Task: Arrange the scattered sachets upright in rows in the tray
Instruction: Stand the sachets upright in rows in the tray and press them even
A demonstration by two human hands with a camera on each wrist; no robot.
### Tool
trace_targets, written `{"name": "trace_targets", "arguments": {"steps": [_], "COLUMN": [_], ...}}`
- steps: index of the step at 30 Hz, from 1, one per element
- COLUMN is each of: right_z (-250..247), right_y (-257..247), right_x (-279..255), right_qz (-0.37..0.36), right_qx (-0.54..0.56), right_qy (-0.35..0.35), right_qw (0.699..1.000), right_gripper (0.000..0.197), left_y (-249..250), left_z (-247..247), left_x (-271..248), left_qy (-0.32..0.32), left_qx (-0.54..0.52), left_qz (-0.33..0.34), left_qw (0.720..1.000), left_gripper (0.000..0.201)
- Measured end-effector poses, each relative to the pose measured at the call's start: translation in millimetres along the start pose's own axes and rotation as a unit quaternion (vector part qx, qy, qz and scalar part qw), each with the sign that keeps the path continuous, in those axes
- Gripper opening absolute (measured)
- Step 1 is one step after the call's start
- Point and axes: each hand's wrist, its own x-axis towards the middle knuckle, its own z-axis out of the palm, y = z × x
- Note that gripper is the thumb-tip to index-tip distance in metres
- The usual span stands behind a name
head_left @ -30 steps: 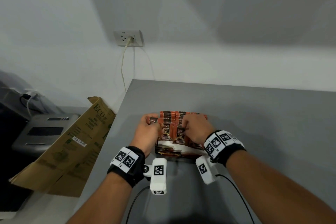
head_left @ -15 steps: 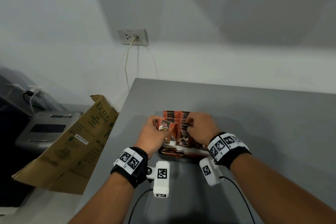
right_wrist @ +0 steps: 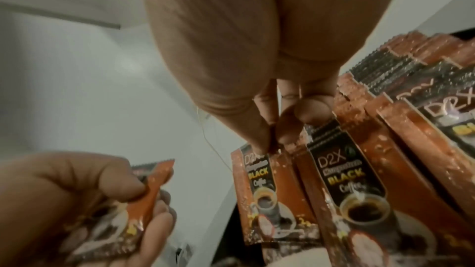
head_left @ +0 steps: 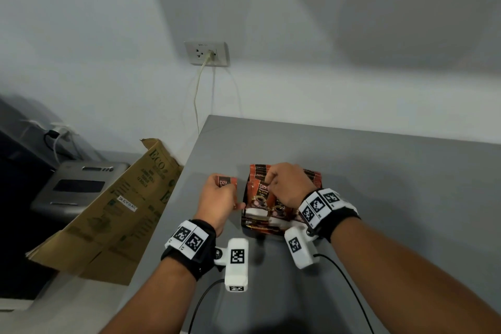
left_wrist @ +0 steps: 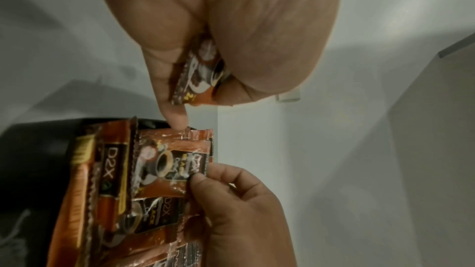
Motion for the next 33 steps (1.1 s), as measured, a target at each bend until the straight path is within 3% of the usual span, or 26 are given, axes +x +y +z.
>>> {"name": "trace_targets", "arguments": {"steps": [6,14,18,22,24,27,33], "right_z": [20,24,9,-5,-6,-9,12], "right_y": [-6,-5,-10,-20,-18,-9,0], "right_x": [15,17,6,-10,-10,-5,2], "right_qz": [0.003,-0.006,-0.019,-0.056,-0.068,-0.038,-0.026], "right_qx": [-0.059,-0.093,-0.010,0.105,0.086,0.035,-0.098], "right_qy": [-0.047,-0.032,0.019,-0.055,-0.049,0.003,-0.047], "right_qw": [0.997,0.995,1.000,0.991,0.993,0.999,0.994], "right_gripper": [0.031,0.033,0.019,0.017,0.016,0.016,0.025], "left_y": [-5,-7,-8,-9,-9,-9,-10], "left_z": [-11,-15,-10,-1,4,3,-6], "left_x": [-3,-6,-4,-2,-3,0,-2], "left_qy": [-0.014,-0.030,-0.041,-0.073,-0.090,-0.054,-0.037], "left_qx": [0.040,0.096,0.092,0.107,0.109,0.111,0.143], "left_qz": [0.005,0.013,0.025,0.051,0.057,0.063,0.070], "left_qw": [0.999,0.995,0.995,0.990,0.988,0.990,0.987], "left_gripper": [0.025,0.026,0.039,0.037,0.038,0.035,0.029]}}
